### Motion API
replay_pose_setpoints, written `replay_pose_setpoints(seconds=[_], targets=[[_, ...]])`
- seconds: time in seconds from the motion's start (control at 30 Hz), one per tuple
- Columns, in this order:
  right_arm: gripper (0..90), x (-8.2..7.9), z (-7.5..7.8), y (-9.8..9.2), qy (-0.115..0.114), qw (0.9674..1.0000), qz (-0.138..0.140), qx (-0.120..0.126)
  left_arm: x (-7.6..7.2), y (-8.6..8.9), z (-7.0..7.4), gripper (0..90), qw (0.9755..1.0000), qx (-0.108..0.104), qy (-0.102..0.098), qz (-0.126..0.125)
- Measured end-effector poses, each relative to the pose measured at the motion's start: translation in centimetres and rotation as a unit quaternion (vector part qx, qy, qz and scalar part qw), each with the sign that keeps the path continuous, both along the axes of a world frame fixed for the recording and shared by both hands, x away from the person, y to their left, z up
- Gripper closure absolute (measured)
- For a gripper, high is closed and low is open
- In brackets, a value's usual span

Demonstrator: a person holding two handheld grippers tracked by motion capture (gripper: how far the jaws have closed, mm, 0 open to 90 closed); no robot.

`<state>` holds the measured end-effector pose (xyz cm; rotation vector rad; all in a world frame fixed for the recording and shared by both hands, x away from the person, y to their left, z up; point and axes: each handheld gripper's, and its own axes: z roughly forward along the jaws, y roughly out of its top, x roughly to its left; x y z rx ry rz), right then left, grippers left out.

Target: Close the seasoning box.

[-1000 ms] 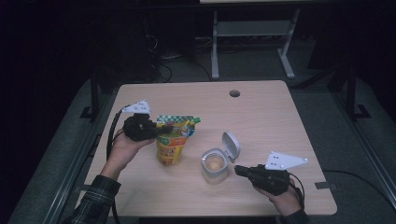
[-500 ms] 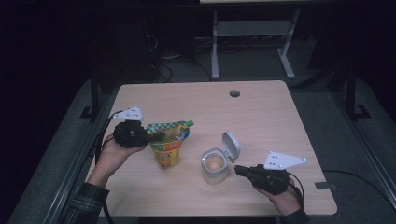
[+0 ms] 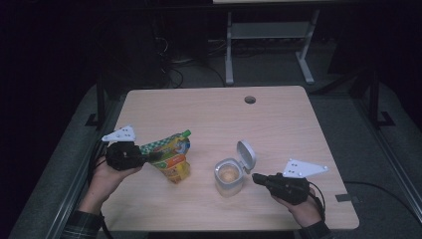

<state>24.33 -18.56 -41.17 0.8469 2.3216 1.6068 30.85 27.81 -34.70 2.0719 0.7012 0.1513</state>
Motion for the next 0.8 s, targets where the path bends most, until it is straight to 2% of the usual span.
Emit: replay_pose_setpoints(seconds=[0.23,0.4,0.8], targets=[[89.8,0.3,0.0,-0.4,0.003,0.9999,-0.012,-0.003,-0.7,0.7,-0.5,81.9,1.0,-0.004,-0.005,0.002],[89.8,0.6,-0.1,-0.7,0.005,0.9998,-0.021,-0.004,-1.3,1.3,-1.2,67.8,1.0,-0.003,-0.003,0.007],[89.8,1.4,0.2,-1.4,0.005,0.999,-0.045,-0.003,-3.0,2.5,-3.9,43.6,0.9992,0.007,-0.01,0.037]])
